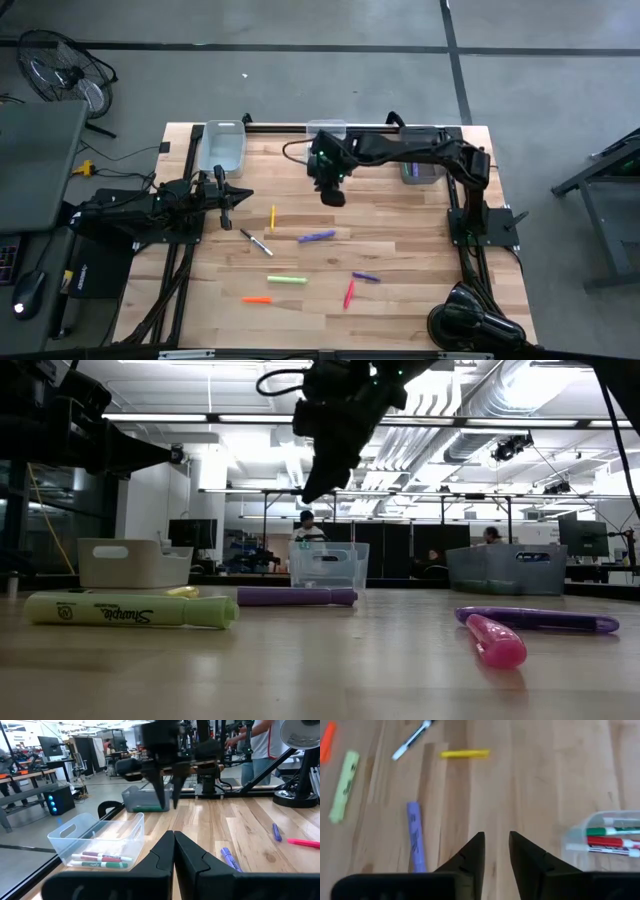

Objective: Pick & Place Markers
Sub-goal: Put the purple highlighter pen into the black bin

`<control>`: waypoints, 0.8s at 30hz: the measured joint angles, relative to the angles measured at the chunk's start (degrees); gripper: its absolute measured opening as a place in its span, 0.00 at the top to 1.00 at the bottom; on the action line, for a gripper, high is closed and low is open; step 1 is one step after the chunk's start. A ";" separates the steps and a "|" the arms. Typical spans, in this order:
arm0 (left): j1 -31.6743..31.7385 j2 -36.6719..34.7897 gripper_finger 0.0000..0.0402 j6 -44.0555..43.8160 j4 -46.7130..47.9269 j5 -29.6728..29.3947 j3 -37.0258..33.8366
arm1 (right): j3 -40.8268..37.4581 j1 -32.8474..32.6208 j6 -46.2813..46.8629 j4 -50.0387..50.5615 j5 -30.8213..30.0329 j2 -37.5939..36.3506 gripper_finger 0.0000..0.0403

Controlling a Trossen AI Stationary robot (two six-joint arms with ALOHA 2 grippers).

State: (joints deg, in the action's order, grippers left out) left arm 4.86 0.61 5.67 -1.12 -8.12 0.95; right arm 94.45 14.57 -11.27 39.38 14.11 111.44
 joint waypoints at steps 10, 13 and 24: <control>-0.01 -0.01 1.00 0.00 -0.01 0.03 -0.01 | -0.57 -6.27 -9.90 2.61 -1.23 0.09 0.59; 0.00 -0.01 1.00 0.00 -0.01 0.04 0.00 | -0.57 -8.52 -10.66 3.11 -4.48 0.09 0.56; 0.00 0.01 1.00 0.00 -0.01 0.06 0.00 | -0.59 -13.99 -2.15 1.59 -6.88 3.90 0.55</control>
State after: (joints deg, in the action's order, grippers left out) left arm 4.86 0.62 5.67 -1.13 -8.06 0.95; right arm 93.86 0.58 -13.42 40.97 7.23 115.34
